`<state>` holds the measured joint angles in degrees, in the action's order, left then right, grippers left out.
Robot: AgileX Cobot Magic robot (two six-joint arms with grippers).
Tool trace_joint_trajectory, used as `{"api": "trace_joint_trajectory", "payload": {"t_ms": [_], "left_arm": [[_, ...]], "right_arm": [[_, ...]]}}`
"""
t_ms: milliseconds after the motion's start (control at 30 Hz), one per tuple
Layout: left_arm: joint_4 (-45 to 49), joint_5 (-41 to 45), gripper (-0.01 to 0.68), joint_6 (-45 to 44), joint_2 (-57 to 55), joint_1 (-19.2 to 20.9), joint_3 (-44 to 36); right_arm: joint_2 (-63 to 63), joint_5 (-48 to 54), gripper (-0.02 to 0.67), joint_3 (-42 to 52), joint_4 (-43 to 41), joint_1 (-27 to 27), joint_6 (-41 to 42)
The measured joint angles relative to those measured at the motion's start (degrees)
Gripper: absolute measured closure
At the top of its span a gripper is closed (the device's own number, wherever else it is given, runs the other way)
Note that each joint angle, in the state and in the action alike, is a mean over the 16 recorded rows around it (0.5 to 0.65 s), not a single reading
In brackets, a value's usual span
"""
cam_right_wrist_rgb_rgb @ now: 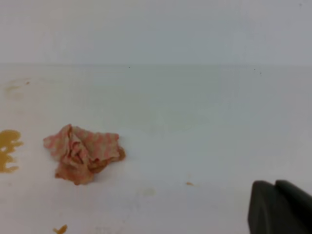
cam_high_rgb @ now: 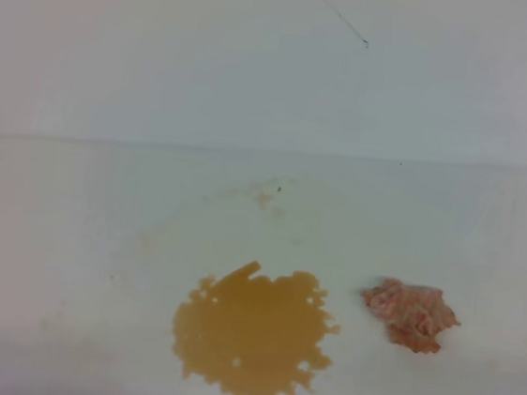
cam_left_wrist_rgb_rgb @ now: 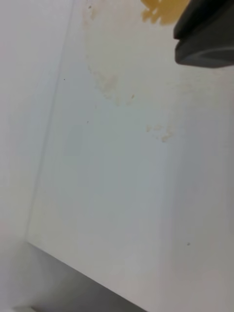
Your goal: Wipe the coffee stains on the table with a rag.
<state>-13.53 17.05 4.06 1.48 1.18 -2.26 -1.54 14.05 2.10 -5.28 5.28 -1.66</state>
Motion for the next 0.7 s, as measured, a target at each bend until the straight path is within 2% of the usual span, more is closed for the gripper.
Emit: {"api": "trace_joint_trajectory", "payload": {"t_ms": [267, 467, 700], "left_arm": [[0.00, 0.00, 0.672, 0.00, 0.00, 0.00, 0.00], [0.00, 0.00, 0.672, 0.00, 0.00, 0.00, 0.00], [0.00, 0.00, 0.672, 0.00, 0.00, 0.00, 0.00]], "right_arm": [[0.00, -10.51, 0.652, -0.18, 2.77, 0.02, -3.15], [0.04, -20.54, 0.652, -1.20, 5.23, 0.06, -9.16], [0.67, -23.47, 0.652, -6.50, 3.59, 0.10, -15.12]]}}
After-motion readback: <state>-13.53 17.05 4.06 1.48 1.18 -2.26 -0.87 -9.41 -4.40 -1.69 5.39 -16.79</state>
